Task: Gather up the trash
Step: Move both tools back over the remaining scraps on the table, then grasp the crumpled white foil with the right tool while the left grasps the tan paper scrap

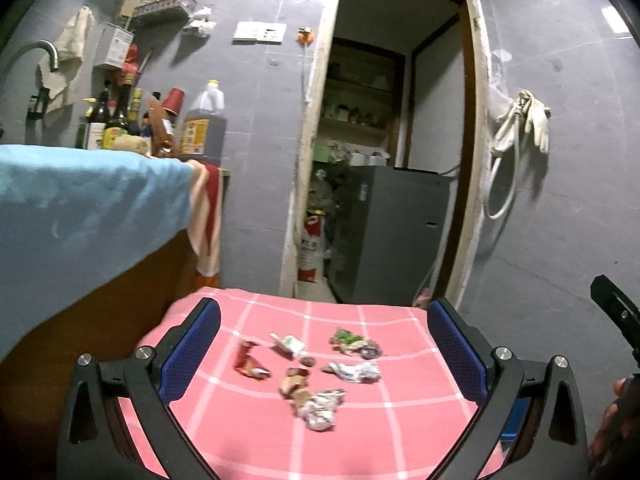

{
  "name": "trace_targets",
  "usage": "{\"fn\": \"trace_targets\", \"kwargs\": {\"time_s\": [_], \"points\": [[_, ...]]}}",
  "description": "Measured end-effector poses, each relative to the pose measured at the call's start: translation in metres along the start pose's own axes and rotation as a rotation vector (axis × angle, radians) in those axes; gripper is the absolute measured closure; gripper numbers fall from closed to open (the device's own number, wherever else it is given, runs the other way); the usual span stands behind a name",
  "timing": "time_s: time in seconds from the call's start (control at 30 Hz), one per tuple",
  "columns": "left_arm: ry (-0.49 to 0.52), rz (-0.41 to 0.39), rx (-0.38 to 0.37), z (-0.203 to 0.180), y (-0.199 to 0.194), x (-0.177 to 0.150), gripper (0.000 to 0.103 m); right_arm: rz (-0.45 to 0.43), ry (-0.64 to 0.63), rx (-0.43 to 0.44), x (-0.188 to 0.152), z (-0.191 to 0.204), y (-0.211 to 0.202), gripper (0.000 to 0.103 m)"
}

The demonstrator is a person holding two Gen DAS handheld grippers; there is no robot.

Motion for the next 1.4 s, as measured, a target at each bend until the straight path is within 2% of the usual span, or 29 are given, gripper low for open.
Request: {"fn": "trace_targets", "kwargs": {"time_s": [0.4, 0.57, 1.0, 1.4], "points": [[0.007, -0.007, 0.099, 0.042, -0.007, -0.013, 0.002, 0.042, -0.012, 0.079, -0.024, 0.041, 0.027, 0.000], [0.014, 0.015, 0.116, 0.056, -0.001, -0.025, 0.002, 0.074, -0.025, 0.098, -0.036, 0.050, 0.041, 0.000], [0.001, 0.161, 0.067, 0.065, 0.038, -0.064, 0.002, 0.210, -0.050, 0.107, -0.075, 0.046, 0.084, 0.000], [-0.038, 0.308, -0.065, 0.055, 0.077, -0.082, 0.002, 0.377, -0.085, 0.082, -0.102, 0.029, 0.131, 0.002]]}}
Point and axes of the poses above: each gripper's, at about its wrist camera, not at the fingertips, and y roughly the way its jaws point, z to its left, x to its top, the point moved 3 cm from there along y, roughly the way its jaws point, and after that the axes turned 9 degrees about y, right-handed, at the moved point
